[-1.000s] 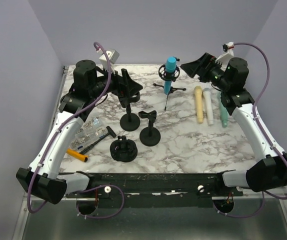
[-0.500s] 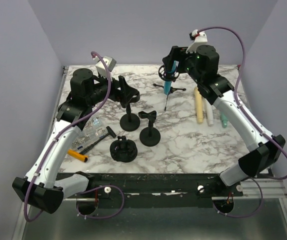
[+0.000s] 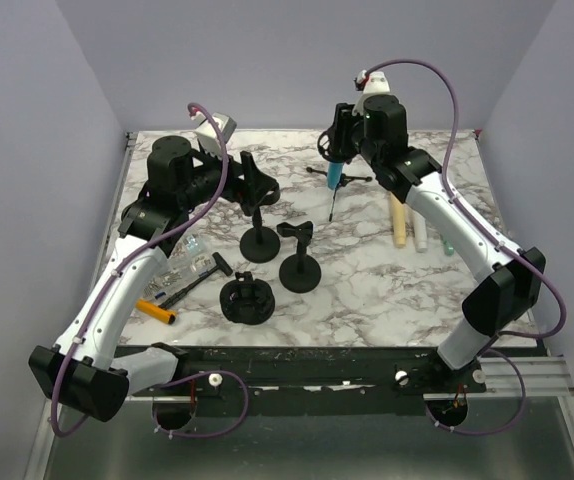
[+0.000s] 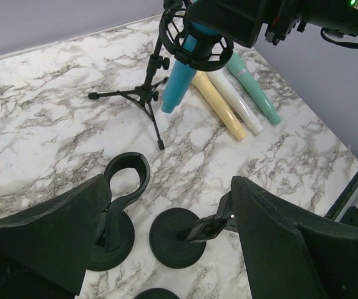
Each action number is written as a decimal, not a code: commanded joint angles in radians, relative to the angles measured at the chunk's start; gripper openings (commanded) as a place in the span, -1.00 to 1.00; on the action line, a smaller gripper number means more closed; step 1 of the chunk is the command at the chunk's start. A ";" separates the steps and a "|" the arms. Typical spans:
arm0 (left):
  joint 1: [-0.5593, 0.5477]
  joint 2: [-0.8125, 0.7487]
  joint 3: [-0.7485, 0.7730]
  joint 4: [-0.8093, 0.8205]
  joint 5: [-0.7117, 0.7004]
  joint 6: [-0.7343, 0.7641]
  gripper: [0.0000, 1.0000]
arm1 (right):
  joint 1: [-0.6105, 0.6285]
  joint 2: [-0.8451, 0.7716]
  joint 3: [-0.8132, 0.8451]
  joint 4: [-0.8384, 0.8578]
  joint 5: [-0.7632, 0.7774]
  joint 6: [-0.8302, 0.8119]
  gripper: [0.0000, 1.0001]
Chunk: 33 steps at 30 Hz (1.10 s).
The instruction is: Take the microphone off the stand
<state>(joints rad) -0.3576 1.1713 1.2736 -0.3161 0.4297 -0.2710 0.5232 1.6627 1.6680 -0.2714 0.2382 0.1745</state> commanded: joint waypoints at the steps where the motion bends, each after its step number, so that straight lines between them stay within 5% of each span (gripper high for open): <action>1: -0.006 0.013 0.012 0.006 -0.012 0.018 0.68 | 0.006 -0.006 0.113 -0.013 0.051 -0.038 -0.38; 8: -0.006 0.023 0.013 0.000 -0.013 0.021 0.68 | 0.006 0.009 0.350 -0.052 0.092 -0.094 -0.57; 16: -0.006 0.014 -0.005 0.017 -0.022 0.021 0.68 | 0.006 -0.036 0.424 0.038 0.181 -0.139 -0.83; 23: -0.007 0.030 0.006 0.012 0.000 0.010 0.68 | 0.005 -0.190 0.234 0.076 0.287 -0.143 -0.99; 28: -0.007 0.025 -0.001 0.016 -0.005 0.007 0.68 | -0.012 -0.263 0.035 0.132 0.548 -0.259 -0.99; 33: -0.020 0.026 -0.008 0.022 -0.009 0.003 0.69 | -0.100 -0.323 -0.139 -0.134 0.526 -0.004 -0.99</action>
<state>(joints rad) -0.3618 1.2007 1.2690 -0.3145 0.4191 -0.2619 0.4885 1.3762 1.6619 -0.2153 0.7048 0.0010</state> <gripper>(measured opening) 0.834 0.530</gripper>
